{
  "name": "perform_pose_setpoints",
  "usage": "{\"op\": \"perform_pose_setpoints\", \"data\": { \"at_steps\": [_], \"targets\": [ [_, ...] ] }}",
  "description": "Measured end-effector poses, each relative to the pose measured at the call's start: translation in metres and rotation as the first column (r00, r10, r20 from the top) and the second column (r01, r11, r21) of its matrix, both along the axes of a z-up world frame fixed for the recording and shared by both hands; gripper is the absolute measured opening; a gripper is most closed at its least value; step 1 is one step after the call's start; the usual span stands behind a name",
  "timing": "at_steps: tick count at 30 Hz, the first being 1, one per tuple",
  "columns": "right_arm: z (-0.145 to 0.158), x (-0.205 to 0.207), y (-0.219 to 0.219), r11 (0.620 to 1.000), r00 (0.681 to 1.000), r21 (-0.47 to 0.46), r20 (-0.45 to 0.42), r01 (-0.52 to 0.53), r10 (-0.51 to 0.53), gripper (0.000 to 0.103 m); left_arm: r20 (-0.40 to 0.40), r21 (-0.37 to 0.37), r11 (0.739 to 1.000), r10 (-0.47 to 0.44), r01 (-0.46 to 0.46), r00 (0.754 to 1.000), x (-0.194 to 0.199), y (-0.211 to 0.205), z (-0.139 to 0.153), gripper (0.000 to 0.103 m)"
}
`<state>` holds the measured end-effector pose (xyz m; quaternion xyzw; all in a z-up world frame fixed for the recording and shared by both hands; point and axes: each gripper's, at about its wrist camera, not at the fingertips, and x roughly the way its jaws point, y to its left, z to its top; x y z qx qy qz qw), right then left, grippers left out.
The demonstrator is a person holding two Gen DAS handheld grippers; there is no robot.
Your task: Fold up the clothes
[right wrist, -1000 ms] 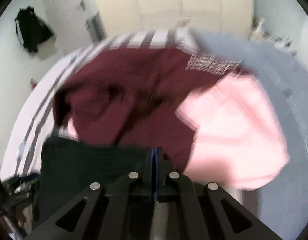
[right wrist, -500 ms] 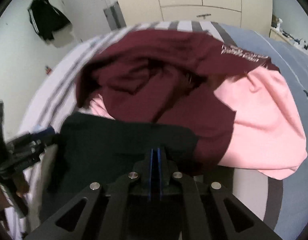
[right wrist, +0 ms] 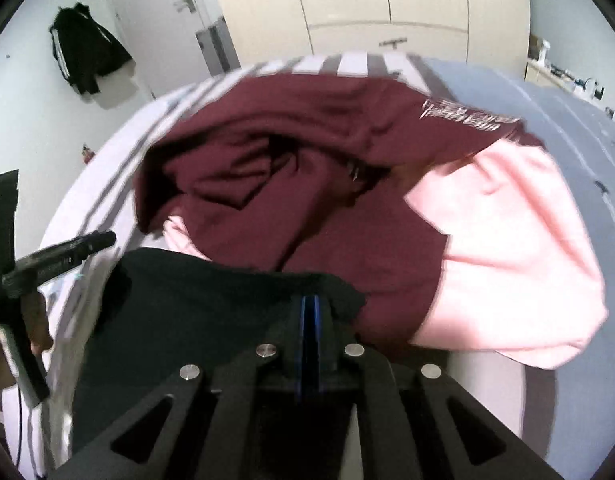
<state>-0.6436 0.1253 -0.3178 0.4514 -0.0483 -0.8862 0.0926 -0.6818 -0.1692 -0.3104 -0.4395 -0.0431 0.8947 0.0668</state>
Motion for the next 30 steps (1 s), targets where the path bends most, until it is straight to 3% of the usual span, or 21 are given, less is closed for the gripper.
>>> {"op": "perform_pose_setpoints", "data": {
  "at_steps": [4,7,13,16,22,24,27,30],
  "targets": [
    [0.018,0.045,-0.001,0.997,0.997,0.056,-0.047,-0.054,0.057,0.006,-0.005,0.019,0.998,-0.066,0.066,0.998,0.048,-0.015,0.020,0.037],
    [0.029,0.114,-0.011,0.993,0.994,0.062,-0.045,-0.101,0.104,0.006,0.012,0.084,0.993,-0.090,0.089,0.996,0.123,-0.018,0.029,0.037],
    [0.014,0.245,-0.031,0.991,0.989,-0.014,0.053,-0.136,0.136,0.007,0.109,0.156,0.986,-0.083,0.065,0.991,0.289,-0.010,0.023,0.037],
    [-0.001,0.299,-0.043,0.989,0.984,-0.087,0.126,-0.116,0.126,0.007,0.151,0.174,0.984,-0.055,0.028,0.987,0.343,-0.004,0.022,0.037],
    [-0.023,0.372,-0.071,0.984,0.969,-0.145,0.208,-0.105,0.134,0.007,0.151,0.104,0.994,-0.040,0.025,0.988,0.399,0.021,0.014,0.037],
    [-0.028,0.386,-0.073,0.984,0.967,-0.142,0.215,-0.105,0.134,0.007,0.167,0.039,0.999,-0.021,0.015,0.986,0.408,0.021,0.000,0.037],
    [-0.050,0.394,-0.077,0.988,0.961,-0.096,0.240,-0.118,0.139,0.007,0.199,-0.030,0.999,0.047,-0.042,0.979,0.419,0.004,-0.022,0.037],
    [-0.057,0.396,-0.073,0.988,0.964,-0.110,0.228,-0.111,0.133,0.007,0.208,-0.090,0.989,0.136,-0.119,0.969,0.435,-0.023,-0.030,0.037]
  ]
}}
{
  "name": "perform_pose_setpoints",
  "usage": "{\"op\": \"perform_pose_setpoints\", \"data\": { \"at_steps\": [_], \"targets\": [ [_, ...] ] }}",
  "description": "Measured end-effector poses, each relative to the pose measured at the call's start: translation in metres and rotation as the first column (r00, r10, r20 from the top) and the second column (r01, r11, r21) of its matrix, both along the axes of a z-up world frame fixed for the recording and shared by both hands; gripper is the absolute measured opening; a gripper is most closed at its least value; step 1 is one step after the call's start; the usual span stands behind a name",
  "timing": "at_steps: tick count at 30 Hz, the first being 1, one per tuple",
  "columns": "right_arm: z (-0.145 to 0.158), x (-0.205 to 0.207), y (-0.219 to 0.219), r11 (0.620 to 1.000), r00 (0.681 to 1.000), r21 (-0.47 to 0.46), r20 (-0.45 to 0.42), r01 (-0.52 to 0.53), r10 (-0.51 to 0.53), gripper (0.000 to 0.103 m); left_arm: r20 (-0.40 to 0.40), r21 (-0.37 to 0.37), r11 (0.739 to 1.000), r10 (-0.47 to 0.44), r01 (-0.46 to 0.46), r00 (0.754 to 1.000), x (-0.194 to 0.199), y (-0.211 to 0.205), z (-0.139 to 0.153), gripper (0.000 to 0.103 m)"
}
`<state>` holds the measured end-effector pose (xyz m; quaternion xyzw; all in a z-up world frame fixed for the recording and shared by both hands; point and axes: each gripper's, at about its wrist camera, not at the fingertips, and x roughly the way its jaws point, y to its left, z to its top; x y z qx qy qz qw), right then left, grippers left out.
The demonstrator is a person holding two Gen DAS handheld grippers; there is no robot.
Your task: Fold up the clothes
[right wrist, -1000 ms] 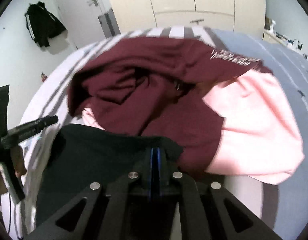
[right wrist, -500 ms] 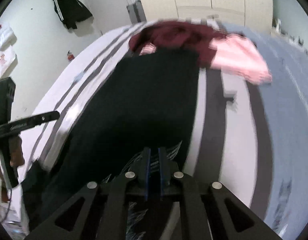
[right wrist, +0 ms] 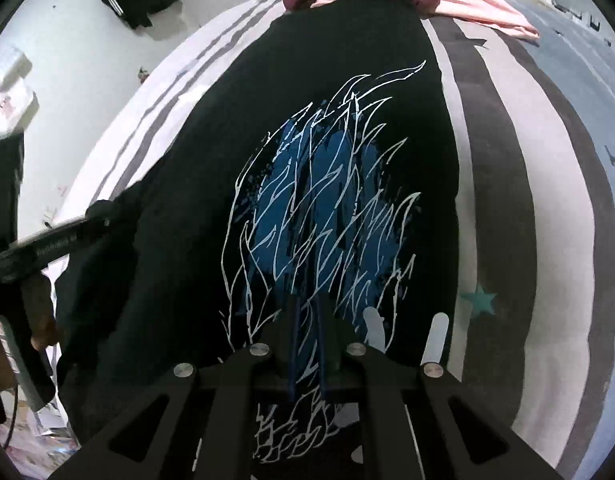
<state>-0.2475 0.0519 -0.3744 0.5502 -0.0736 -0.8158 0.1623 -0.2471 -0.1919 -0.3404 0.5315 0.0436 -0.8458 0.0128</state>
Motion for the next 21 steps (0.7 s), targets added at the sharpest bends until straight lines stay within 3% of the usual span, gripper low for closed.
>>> {"op": "perform_pose_setpoints", "data": {
  "at_steps": [4,10,17,21],
  "targets": [
    [0.005,0.006,0.004,1.000,1.000,0.011,-0.004,-0.009,0.009,0.007,0.005,0.012,0.991,0.137,-0.137,0.991,0.023,-0.042,0.010,0.037],
    [0.025,0.027,0.018,1.000,0.999,0.025,-0.040,0.010,-0.009,0.011,-0.006,-0.060,0.975,0.216,-0.216,0.976,0.056,-0.089,0.027,0.039],
    [0.049,0.057,0.023,0.994,0.991,0.056,-0.098,0.096,-0.090,0.016,-0.035,-0.047,0.970,0.236,-0.237,0.971,0.091,-0.128,0.026,0.059],
    [0.055,0.074,0.024,0.979,0.975,0.058,-0.118,0.194,-0.186,0.019,-0.037,-0.007,0.979,0.204,-0.204,0.978,0.109,-0.143,0.015,0.064]
  ]
}}
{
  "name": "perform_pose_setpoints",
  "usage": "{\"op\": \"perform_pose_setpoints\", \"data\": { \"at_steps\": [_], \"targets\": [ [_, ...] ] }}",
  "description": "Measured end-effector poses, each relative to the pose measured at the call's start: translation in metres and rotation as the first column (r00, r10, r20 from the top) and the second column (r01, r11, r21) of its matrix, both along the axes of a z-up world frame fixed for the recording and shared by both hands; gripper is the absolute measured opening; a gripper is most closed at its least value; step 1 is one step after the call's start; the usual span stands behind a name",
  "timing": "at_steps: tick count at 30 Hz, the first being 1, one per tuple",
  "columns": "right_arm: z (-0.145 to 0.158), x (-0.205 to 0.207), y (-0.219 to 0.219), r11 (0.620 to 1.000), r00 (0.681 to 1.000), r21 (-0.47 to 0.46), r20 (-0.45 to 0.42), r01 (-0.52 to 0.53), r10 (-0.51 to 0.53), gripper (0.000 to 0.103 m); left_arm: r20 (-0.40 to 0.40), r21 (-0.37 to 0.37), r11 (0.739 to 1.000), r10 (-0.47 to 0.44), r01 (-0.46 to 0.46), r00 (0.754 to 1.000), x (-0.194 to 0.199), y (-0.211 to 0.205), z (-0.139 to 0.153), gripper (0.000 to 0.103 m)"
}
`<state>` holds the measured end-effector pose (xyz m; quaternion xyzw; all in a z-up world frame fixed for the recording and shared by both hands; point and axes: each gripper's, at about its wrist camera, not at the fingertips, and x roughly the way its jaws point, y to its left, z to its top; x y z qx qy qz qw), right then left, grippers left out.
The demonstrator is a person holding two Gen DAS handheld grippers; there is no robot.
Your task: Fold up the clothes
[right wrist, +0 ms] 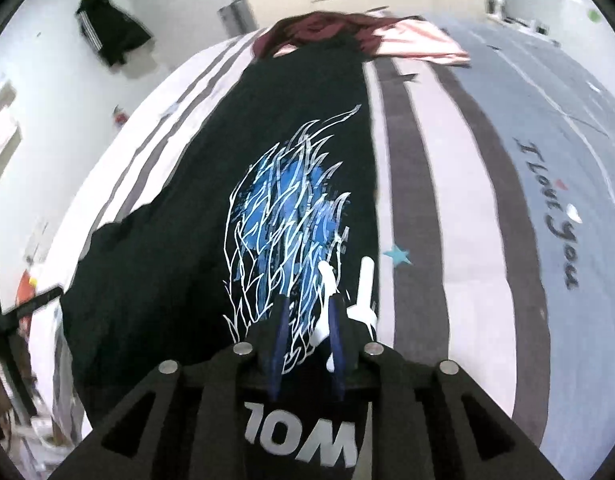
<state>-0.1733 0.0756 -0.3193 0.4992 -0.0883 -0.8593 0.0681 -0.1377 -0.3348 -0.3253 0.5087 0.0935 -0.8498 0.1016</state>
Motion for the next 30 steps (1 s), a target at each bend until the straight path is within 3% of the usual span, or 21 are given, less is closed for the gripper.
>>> {"op": "perform_pose_setpoints", "data": {
  "at_steps": [5,11,15,18,22,25,30],
  "targets": [
    [0.000,0.017,-0.001,0.997,0.997,0.010,0.000,0.075,-0.075,0.019,0.011,0.041,0.999,-0.020,0.020,1.000,0.014,-0.001,-0.018,0.066],
    [-0.005,0.024,-0.008,0.998,0.999,0.042,0.003,0.039,-0.039,0.019,-0.014,0.067,0.998,0.015,-0.014,1.000,0.017,-0.012,-0.039,0.072],
    [-0.012,0.024,-0.006,0.998,0.999,0.047,0.005,0.031,-0.032,0.019,-0.022,0.047,0.999,0.012,-0.011,1.000,0.018,-0.008,-0.045,0.073],
    [-0.015,0.024,-0.001,0.998,0.999,0.034,0.009,0.043,-0.043,0.019,-0.033,0.056,0.998,-0.027,0.029,0.999,0.019,-0.005,-0.041,0.052],
    [-0.012,0.025,0.006,0.999,0.999,0.029,0.004,0.037,-0.037,0.019,-0.038,0.067,0.996,-0.052,0.055,0.998,0.020,0.001,-0.034,0.009],
    [-0.009,0.026,0.013,0.999,1.000,0.035,-0.003,0.023,-0.023,0.019,-0.045,0.076,0.997,-0.026,0.029,0.999,0.022,0.003,-0.024,0.006],
    [0.000,0.031,0.037,0.999,0.999,0.029,-0.018,0.030,-0.030,0.019,-0.132,0.068,0.998,-0.006,0.015,0.991,0.031,0.011,0.022,0.006]
  ]
}}
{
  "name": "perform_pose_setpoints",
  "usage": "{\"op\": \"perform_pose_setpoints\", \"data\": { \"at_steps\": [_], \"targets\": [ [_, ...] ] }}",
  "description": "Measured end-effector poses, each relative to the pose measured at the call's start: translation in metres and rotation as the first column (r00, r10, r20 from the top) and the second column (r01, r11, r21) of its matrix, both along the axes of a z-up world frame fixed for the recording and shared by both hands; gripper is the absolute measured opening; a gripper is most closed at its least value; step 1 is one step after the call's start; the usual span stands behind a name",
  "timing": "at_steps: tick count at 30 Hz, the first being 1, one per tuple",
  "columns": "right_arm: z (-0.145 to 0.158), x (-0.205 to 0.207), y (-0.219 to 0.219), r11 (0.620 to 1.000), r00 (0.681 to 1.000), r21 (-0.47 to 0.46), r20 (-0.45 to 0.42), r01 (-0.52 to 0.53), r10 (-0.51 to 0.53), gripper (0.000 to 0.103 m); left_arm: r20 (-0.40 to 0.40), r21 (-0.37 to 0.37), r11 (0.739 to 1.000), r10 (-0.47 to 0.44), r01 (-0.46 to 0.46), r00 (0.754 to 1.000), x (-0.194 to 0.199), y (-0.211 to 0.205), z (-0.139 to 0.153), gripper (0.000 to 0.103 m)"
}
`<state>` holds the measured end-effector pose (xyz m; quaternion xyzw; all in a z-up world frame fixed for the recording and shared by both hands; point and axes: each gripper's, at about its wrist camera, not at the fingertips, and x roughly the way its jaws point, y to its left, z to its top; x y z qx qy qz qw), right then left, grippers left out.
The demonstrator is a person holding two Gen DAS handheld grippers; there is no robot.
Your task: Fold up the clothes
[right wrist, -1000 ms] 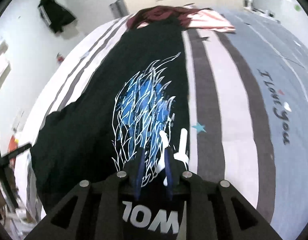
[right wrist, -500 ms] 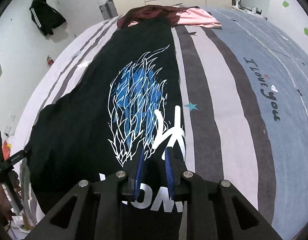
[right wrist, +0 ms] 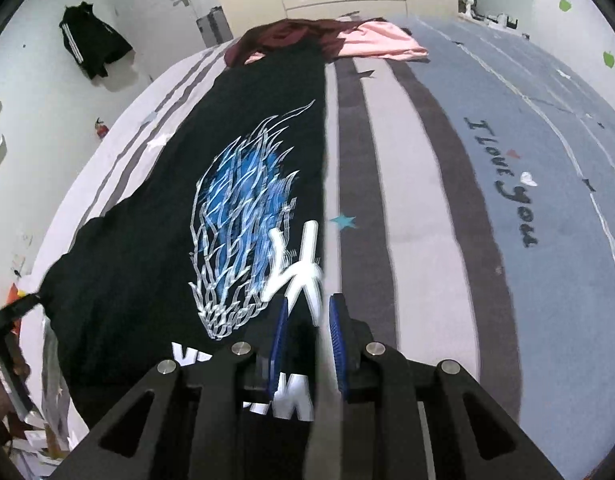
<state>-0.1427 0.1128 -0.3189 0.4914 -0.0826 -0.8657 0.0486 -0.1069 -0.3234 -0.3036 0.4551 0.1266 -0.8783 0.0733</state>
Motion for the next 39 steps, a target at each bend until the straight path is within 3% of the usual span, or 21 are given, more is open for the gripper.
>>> {"op": "perform_pose_setpoints", "data": {
  "at_steps": [5,8,11,13,16,19,22,26,30,33,36,39],
  "targets": [
    [0.007,0.008,0.023,1.000,1.000,-0.009,-0.003,0.001,-0.002,0.019,-0.107,-0.035,0.997,-0.075,0.072,0.991,0.001,0.038,0.059,0.006],
    [0.011,0.012,0.031,1.000,1.000,-0.011,-0.005,-0.008,0.008,0.019,-0.158,-0.063,0.984,-0.176,0.168,0.972,-0.001,0.085,0.087,0.006],
    [0.017,0.016,0.038,1.000,1.000,-0.015,-0.007,-0.023,0.023,0.019,-0.181,-0.026,0.962,-0.271,0.271,0.945,0.001,0.143,0.099,0.006],
    [0.021,0.018,0.043,0.999,0.999,-0.021,-0.007,-0.034,0.033,0.019,-0.176,0.019,0.941,-0.331,0.339,0.927,0.008,0.184,0.096,0.006],
    [0.026,0.020,0.049,0.998,0.999,-0.031,0.000,-0.053,0.053,0.019,-0.124,0.095,0.916,-0.379,0.391,0.917,0.016,0.237,0.067,0.005],
    [0.028,0.022,0.057,0.997,0.997,-0.034,0.010,-0.074,0.075,0.019,-0.059,0.193,0.908,-0.367,0.371,0.928,0.021,0.270,0.031,0.006],
    [0.025,0.023,0.064,0.996,0.996,-0.033,0.017,-0.087,0.087,0.019,-0.018,0.227,0.913,-0.344,0.339,0.939,0.029,0.284,0.014,0.007],
    [0.021,0.023,0.067,0.995,0.996,-0.046,0.025,-0.089,0.090,0.019,-0.020,0.272,0.903,-0.341,0.333,0.940,0.039,0.288,0.021,0.021],
    [0.017,0.022,0.056,0.993,0.995,-0.074,0.030,-0.094,0.097,0.019,-0.076,0.247,0.899,-0.354,0.361,0.932,0.056,0.273,0.052,0.031],
    [0.016,0.019,0.038,0.988,0.992,-0.096,0.032,-0.117,0.121,0.019,-0.075,0.215,0.928,-0.295,0.304,0.953,0.067,0.238,0.059,0.037],
    [0.015,0.010,0.015,0.983,0.988,-0.114,0.022,-0.146,0.150,0.020,-0.024,0.157,0.969,-0.188,0.189,0.982,0.073,0.192,0.048,0.038],
    [0.013,-0.005,-0.011,0.975,0.984,-0.134,0.008,-0.175,0.177,0.033,0.034,0.122,0.989,-0.092,0.087,0.995,0.079,0.152,0.028,0.038]
  ]
}}
